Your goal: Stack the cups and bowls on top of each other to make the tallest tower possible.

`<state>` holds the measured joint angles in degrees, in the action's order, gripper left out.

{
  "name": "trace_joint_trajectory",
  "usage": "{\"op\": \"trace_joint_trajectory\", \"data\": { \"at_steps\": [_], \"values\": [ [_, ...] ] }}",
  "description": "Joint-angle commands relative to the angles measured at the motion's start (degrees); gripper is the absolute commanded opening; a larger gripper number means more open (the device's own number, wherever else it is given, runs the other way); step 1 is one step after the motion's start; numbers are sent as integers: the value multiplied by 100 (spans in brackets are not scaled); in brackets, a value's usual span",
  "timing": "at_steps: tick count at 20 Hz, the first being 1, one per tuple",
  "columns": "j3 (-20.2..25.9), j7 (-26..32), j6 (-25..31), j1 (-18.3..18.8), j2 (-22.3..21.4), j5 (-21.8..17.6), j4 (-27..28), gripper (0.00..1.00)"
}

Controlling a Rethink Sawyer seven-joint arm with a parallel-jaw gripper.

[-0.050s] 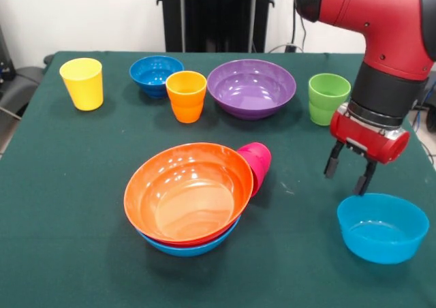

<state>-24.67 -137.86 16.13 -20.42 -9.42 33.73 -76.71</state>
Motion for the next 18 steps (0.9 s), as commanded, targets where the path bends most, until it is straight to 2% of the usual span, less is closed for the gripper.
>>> {"op": "trace_joint_trajectory", "data": {
  "at_steps": [1,5,11,18],
  "values": [
    [631,-1184,-407,44,402,260,156,100],
    [460,-1375,-465,-106,644,496,334,100],
    [321,-1457,-384,-230,779,796,500,100],
    [174,-1356,60,-299,556,890,384,100]
  ]
}}
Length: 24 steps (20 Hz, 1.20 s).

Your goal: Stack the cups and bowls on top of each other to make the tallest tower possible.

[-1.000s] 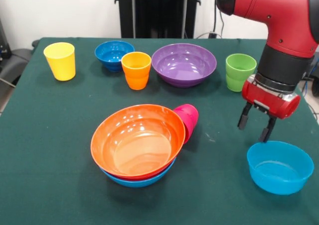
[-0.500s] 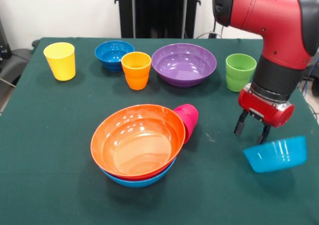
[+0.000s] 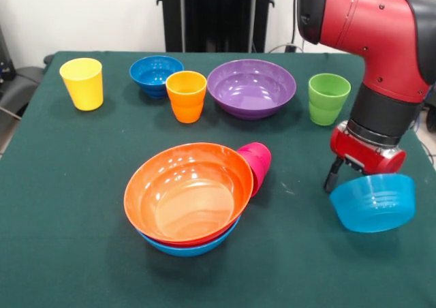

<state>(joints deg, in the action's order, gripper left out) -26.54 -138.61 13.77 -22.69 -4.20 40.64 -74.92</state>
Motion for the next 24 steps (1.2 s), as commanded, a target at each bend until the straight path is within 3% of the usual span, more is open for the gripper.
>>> {"op": "trace_joint_trajectory", "data": {
  "at_steps": [1,9,18,24],
  "values": [
    [270,-1251,526,-98,-54,145,189,100],
    [-161,-910,2350,-115,-985,-333,37,100],
    [-240,-832,2970,55,-1340,-352,186,100],
    [-359,-1000,3066,179,-999,-345,732,100]
  ]
}}
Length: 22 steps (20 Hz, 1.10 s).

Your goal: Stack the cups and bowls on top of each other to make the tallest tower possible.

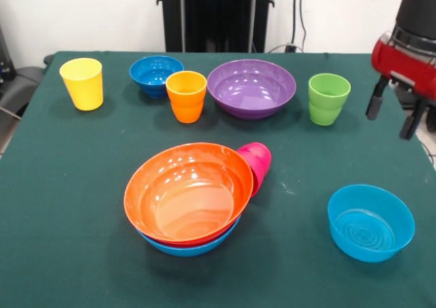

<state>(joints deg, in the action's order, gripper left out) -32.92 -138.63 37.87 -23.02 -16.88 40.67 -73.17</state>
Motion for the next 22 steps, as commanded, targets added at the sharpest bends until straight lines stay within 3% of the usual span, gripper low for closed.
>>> {"op": "trace_joint_trajectory", "data": {
  "at_steps": [1,13,22],
  "values": [
    [213,-1049,736,223,381,-373,712,100],
    [-231,-1422,804,229,1226,-306,1513,100],
    [-236,-1006,881,315,1375,-363,1634,100]
  ]
}}
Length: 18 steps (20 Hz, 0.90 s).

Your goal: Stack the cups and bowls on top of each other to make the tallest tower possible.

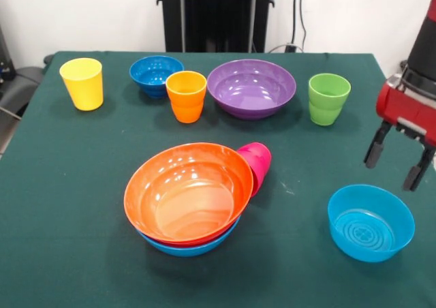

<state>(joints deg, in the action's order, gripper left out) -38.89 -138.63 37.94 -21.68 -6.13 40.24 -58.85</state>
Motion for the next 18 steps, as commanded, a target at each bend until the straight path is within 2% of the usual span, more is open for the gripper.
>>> {"op": "trace_joint_trajectory", "data": {
  "at_steps": [1,7,18],
  "values": [
    [400,-921,925,203,304,-342,189,100],
    [769,-270,620,351,216,-431,-129,100],
    [872,-75,485,517,199,-575,-107,100]
  ]
}}
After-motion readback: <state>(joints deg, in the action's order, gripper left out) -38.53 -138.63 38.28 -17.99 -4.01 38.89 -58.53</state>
